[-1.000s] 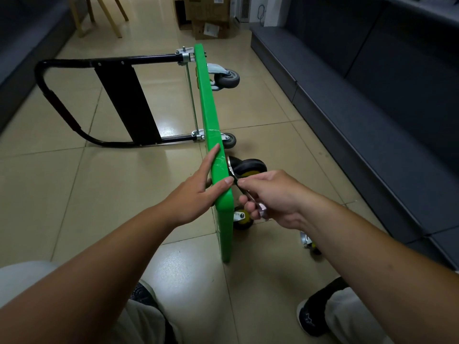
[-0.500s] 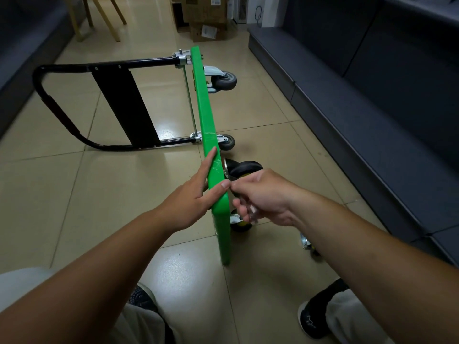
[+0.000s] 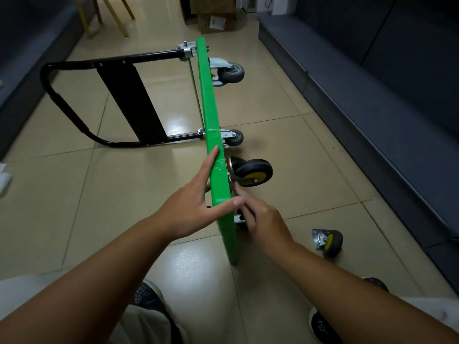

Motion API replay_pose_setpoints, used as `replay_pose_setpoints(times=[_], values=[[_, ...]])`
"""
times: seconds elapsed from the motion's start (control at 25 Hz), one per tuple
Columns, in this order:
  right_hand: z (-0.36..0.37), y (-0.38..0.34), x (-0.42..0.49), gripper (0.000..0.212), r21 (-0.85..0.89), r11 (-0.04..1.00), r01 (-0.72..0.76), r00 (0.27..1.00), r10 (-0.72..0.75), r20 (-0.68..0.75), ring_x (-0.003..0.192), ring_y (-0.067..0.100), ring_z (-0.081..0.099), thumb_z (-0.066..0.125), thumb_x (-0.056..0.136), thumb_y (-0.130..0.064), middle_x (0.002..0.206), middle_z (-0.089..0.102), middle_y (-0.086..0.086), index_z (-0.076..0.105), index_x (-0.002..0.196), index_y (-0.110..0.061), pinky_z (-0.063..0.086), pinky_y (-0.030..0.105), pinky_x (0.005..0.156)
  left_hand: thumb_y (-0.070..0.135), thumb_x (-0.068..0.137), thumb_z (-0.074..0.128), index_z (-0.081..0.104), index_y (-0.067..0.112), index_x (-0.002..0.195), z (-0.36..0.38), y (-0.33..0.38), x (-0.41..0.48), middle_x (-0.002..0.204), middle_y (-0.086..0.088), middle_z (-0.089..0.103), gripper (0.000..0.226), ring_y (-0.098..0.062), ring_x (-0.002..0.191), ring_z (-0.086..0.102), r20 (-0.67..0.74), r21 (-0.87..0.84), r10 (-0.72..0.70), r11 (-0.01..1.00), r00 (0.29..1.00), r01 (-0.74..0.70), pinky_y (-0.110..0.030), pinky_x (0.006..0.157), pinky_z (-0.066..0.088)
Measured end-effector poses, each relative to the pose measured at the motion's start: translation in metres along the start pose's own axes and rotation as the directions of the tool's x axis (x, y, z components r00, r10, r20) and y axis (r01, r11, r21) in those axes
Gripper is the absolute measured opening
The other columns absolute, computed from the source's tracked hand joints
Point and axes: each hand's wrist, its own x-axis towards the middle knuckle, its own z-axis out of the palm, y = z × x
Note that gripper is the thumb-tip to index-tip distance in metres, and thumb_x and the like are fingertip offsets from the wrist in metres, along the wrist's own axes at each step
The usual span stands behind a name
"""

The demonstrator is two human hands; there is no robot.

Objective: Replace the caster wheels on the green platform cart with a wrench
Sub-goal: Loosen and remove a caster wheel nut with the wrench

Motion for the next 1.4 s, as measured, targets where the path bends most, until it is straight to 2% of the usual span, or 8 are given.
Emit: replay_pose_setpoints(times=[0.2, 0.36, 0.6, 0.84, 1.04, 1.24, 1.32, 1.4], values=[[0.002, 0.034, -0.028, 0.048, -0.048, 0.999, -0.006, 0.993, 0.001, -0.115, 0.073, 0.012, 0.063, 0.059, 0.100, -0.021, 0.090, 0.069, -0.004, 0.049, 0.147, -0.028, 0.057, 0.040, 0.065, 0.078, 0.065, 0.070, -0.015, 0.063, 0.148, 0.001, 0.001, 0.001, 0.163, 0.012, 0.030, 0.119, -0.022, 0.139, 0.049, -0.013, 0.063, 0.027, 0.998, 1.000, -0.026, -0.049, 0.100, 0.054], [0.017, 0.071, -0.042, 0.028, 0.174, 0.915, -0.365, 0.892, 0.397, -0.215, 0.058, 0.022, 0.057, 0.056, 0.096, -0.027, 0.060, 0.054, -0.005, 0.064, 0.122, -0.035, 0.057, 0.049, 0.058, 0.072, 0.065, 0.071, -0.009, 0.062, 0.150, 0.001, -0.003, -0.002, 0.163, 0.016, 0.025, 0.118, -0.021, 0.141, 0.044, -0.035, -0.013, 0.027, 1.000, 0.999, -0.027, -0.050, 0.102, 0.053], [0.068, 0.143, -0.042, 0.019, 0.082, 0.718, -0.691, 0.716, 0.696, -0.056, 0.070, 0.033, 0.069, 0.062, 0.084, -0.028, 0.075, 0.071, 0.009, 0.073, 0.091, -0.015, 0.060, 0.047, 0.066, 0.066, 0.063, 0.078, 0.002, 0.060, 0.152, -0.010, -0.011, 0.004, 0.143, 0.048, 0.027, 0.118, 0.023, 0.123, 0.041, -0.032, -0.039, 0.065, 0.997, 0.997, -0.066, -0.014, 0.098, 0.046], [0.110, 0.186, -0.045, 0.014, 0.082, 0.571, -0.817, 0.574, 0.818, 0.019, 0.078, 0.030, 0.068, 0.076, 0.086, -0.020, 0.083, 0.071, 0.011, 0.071, 0.087, -0.007, 0.057, 0.037, 0.073, 0.053, 0.065, 0.081, 0.008, 0.050, 0.157, -0.022, -0.023, 0.010, 0.151, 0.038, 0.031, 0.117, 0.007, 0.128, 0.051, -0.041, -0.075, 0.090, 0.993, 0.995, -0.093, -0.015, 0.087, 0.054], [0.129, 0.227, -0.057, 0.006, 0.239, 0.348, -0.907, 0.382, 0.917, 0.114, 0.070, 0.035, 0.067, 0.072, 0.080, -0.012, 0.078, 0.070, 0.017, 0.067, 0.078, -0.010, 0.059, 0.054, 0.072, 0.055, 0.068, 0.076, 0.004, 0.029, 0.162, -0.025, -0.027, 0.016, 0.161, 0.028, 0.020, 0.121, 0.008, 0.140, 0.036, -0.031, 0.015, 0.141, 0.990, 0.990, -0.140, -0.013, 0.102, 0.044], [0.116, 0.231, -0.062, 0.021, 0.345, 0.110, -0.932, 0.196, 0.954, 0.225, 0.045, 0.019, 0.051, 0.061, 0.083, 0.013, 0.071, 0.061, 0.017, 0.067, 0.092, -0.005, 0.037, 0.018, 0.038, 0.070, 0.076, 0.068, 0.004, 0.015, 0.162, -0.022, -0.023, 0.017, 0.160, 0.031, 0.019, 0.120, 0.008, 0.144, 0.029, -0.039, 0.081, 0.176, 0.982, 0.984, -0.172, -0.010, 0.109, 0.034], [0.115, 0.236, -0.064, 0.026, 0.292, 0.067, -0.954, 0.138, 0.963, 0.230, 0.051, 0.023, 0.055, 0.059, 0.081, 0.014, 0.076, 0.061, 0.018, 0.070, 0.094, -0.005, 0.046, 0.025, 0.043, 0.073, 0.077, 0.065, 0.004, 0.014, 0.161, -0.022, -0.022, 0.018, 0.159, 0.036, 0.017, 0.120, 0.010, 0.144, 0.025, -0.049, 0.105, 0.184, 0.978, 0.982, -0.178, -0.008, 0.111, 0.030], [0.114, 0.240, -0.066, 0.023, 0.160, 0.078, -0.984, 0.116, 0.962, 0.248, 0.080, 0.029, 0.067, 0.064, 0.085, 0.002, 0.094, 0.068, 0.014, 0.072, 0.104, -0.008, 0.057, 0.032, 0.067, 0.076, 0.076, 0.064, 0.004, 0.016, 0.162, -0.022, -0.023, 0.017, 0.160, 0.033, 0.016, 0.121, 0.006, 0.147, 0.022, -0.056, 0.104, 0.174, 0.980, 0.983, -0.167, -0.011, 0.113, 0.029]])
